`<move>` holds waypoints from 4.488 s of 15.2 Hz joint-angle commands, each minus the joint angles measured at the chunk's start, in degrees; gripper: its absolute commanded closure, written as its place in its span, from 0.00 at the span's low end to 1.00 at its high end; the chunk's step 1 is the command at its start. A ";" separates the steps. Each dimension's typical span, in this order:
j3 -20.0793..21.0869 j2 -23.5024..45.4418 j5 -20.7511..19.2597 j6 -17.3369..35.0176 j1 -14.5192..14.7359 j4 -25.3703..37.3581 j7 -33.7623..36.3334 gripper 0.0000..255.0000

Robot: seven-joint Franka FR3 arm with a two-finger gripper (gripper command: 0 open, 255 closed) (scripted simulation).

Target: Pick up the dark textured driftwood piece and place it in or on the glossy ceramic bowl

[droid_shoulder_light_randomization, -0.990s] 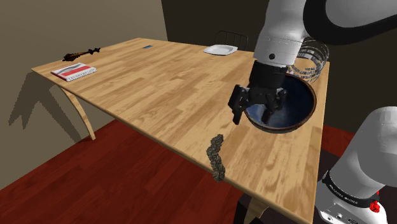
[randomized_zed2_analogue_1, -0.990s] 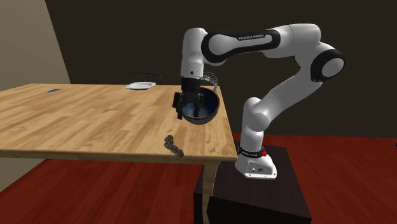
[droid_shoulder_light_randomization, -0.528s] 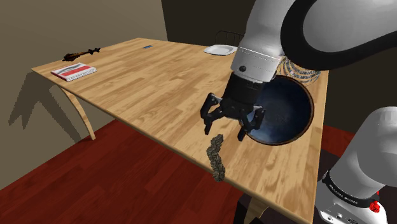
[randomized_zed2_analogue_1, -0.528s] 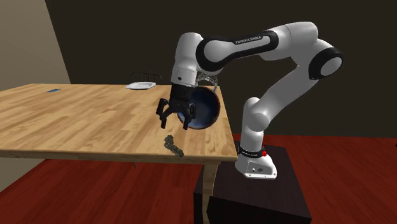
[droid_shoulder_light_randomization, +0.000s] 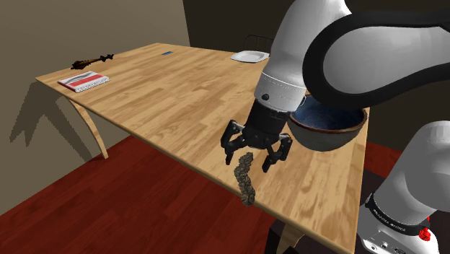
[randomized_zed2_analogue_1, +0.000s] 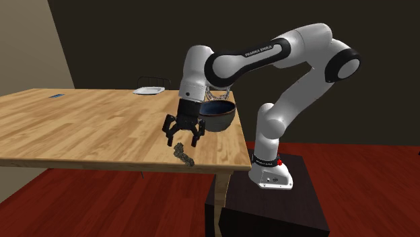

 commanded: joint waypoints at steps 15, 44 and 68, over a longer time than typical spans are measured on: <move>0.20 0.23 0.12 0.34 -0.02 -0.05 -0.03 1.00; 9.14 13.44 -19.36 -8.47 -8.30 12.50 3.67 1.00; 4.45 11.87 -22.02 -25.26 -8.96 27.62 5.28 1.00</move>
